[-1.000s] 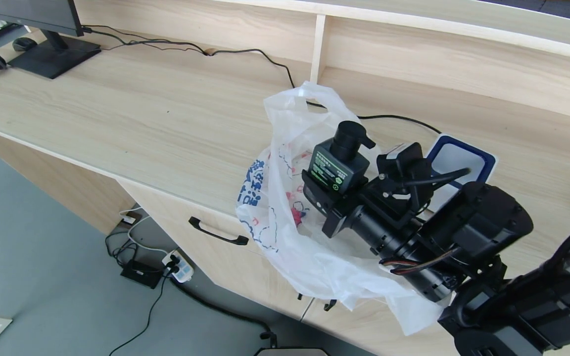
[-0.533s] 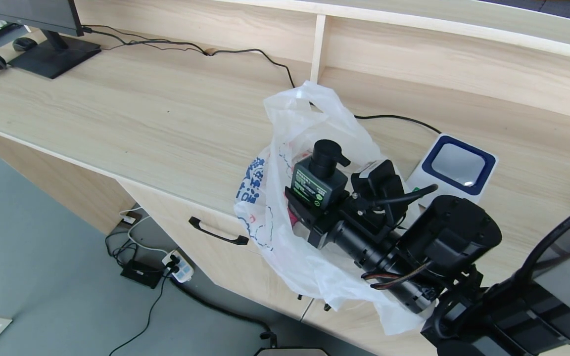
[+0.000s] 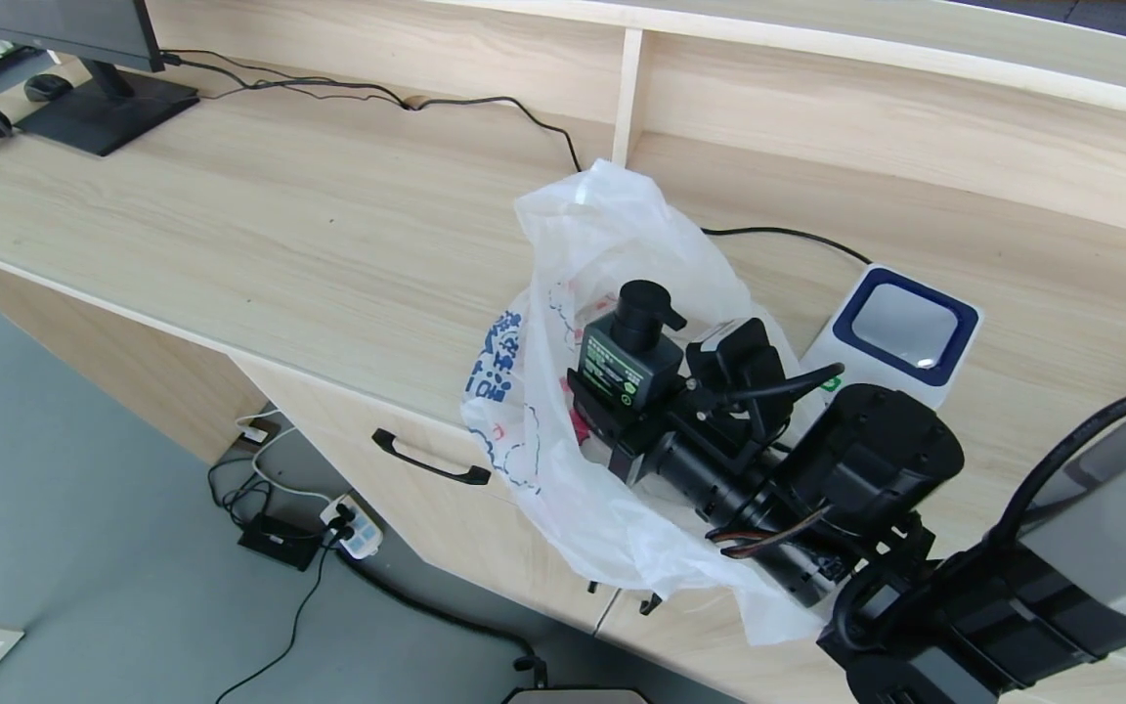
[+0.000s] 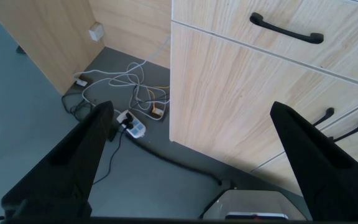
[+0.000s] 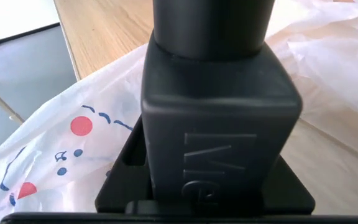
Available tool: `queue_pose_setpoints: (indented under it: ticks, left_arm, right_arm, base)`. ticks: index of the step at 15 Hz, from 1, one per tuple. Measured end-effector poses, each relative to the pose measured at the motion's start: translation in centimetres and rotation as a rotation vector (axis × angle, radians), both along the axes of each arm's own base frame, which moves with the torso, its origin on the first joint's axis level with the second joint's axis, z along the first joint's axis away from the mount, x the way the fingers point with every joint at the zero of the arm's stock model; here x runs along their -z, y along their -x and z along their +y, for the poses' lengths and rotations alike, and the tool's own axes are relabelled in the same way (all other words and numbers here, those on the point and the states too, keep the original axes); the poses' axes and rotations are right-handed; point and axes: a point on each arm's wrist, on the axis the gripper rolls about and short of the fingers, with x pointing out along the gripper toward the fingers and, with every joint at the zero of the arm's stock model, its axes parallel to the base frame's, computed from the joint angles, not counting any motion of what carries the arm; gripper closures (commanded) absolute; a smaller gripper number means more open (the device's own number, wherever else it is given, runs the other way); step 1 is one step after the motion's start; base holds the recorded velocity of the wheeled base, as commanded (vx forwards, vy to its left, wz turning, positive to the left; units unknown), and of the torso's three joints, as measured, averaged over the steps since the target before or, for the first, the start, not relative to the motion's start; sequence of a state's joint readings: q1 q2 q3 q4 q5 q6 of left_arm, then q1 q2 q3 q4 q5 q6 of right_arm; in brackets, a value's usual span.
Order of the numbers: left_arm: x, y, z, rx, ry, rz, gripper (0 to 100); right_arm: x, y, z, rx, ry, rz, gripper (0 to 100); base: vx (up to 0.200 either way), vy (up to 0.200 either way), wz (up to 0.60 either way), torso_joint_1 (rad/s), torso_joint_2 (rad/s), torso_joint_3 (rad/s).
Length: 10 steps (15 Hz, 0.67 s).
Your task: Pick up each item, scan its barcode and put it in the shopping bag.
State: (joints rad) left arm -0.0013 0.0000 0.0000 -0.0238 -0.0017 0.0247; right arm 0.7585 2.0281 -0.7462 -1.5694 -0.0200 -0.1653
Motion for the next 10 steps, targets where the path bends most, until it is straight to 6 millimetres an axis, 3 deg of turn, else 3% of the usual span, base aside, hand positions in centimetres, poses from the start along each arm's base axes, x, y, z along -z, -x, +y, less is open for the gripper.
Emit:
queue_pose_setpoints:
  ticks: [8, 9, 10]
  left_arm:
    - [0.00, 0.00, 0.00, 0.000, 0.000, 0.000, 0]
    - [0.00, 0.00, 0.00, 0.000, 0.000, 0.000, 0]
    - [0.00, 0.00, 0.00, 0.000, 0.001, 0.000, 0]
  right_arm:
    - [0.52, -0.59, 0.02, 0.010, 0.001, 0.010, 100]
    - [0.58, -0.66, -0.06, 0.012, 0.002, 0.012, 0]
    - [0.64, -0.75, -0.12, 0.016, 0.005, 0.014, 0]
  base:
    - [0.000, 0.000, 0.00, 0.000, 0.00, 0.000]
    - [0.000, 0.000, 0.00, 0.000, 0.00, 0.000]
    - [0.000, 0.000, 0.00, 0.000, 0.00, 0.000]
